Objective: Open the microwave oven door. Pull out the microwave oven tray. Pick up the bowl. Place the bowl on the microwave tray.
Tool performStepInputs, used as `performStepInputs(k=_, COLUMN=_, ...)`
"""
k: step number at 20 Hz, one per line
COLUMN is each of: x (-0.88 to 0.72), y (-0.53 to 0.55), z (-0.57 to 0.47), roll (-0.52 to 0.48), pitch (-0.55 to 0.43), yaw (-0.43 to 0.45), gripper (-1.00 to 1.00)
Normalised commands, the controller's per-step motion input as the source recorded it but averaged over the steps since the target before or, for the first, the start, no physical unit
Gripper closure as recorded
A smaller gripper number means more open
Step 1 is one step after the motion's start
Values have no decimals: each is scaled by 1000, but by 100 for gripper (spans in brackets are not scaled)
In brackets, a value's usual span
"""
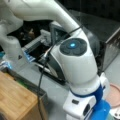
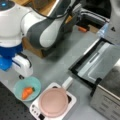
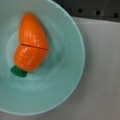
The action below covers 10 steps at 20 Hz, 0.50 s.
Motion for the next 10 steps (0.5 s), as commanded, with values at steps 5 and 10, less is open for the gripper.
performStepInputs(k=5, x=270, y=-208, z=-32, roll=14, pitch=221, yaw=146, gripper=-100)
performStepInputs(k=10, x=165, y=-198, z=-43, roll=-11, pitch=160, yaw=145, gripper=-100)
